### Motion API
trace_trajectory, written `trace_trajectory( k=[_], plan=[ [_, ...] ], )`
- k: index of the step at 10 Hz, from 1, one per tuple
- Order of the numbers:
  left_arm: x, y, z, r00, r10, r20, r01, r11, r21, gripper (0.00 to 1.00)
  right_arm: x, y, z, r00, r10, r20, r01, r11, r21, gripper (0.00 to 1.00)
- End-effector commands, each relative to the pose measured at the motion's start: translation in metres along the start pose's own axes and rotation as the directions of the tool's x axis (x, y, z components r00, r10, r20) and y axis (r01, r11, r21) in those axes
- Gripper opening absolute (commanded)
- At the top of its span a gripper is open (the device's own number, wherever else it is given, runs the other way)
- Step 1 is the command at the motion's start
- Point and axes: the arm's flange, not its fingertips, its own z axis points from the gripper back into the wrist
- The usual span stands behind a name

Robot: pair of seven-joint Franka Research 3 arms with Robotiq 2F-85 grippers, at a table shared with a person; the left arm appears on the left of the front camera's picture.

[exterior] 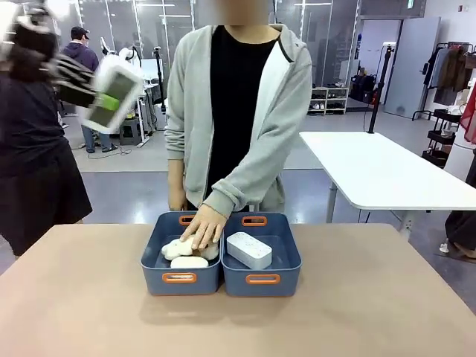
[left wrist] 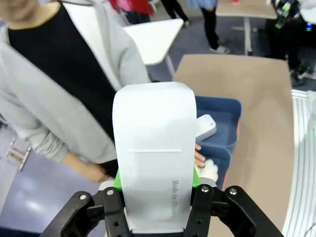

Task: Sort the digital clocks into the basket.
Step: Pick up the Digital clock from the table and place it into the empty Plastic storage basket.

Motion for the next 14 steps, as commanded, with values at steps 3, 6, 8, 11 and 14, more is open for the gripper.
trace_trajectory(
  k=[3, 6, 8, 11, 14],
  plan=[
    [-0.077, -0.034, 0.131, 0.975, 0.079, 0.208, -0.122, 0.972, 0.199, 0.41, 0.000, 0.003, 0.000, 1.000, -0.002, 0.002, 0.002, 1.000, 0.005, 1.00],
    [-0.106, -0.043, 0.176, 0.953, 0.138, 0.271, -0.210, 0.943, 0.257, 0.41, 0.000, 0.003, 0.000, 1.000, -0.002, 0.002, 0.002, 1.000, 0.005, 1.00],
    [-0.090, -0.034, 0.131, 0.968, 0.137, 0.212, -0.172, 0.973, 0.157, 0.41, 0.000, 0.003, 0.000, 1.000, -0.002, 0.002, 0.002, 1.000, 0.005, 1.00],
    [-0.033, -0.048, -0.037, 0.998, 0.044, -0.049, -0.051, 0.988, -0.146, 0.41, 0.000, 0.003, 0.000, 1.000, -0.002, 0.002, 0.002, 1.000, 0.005, 1.00],
    [0.006, -0.084, -0.186, 0.981, -0.068, -0.179, 0.018, 0.963, -0.269, 0.41, 0.000, 0.003, 0.000, 1.000, -0.002, 0.002, 0.002, 1.000, 0.005, 1.00]
  ],
)
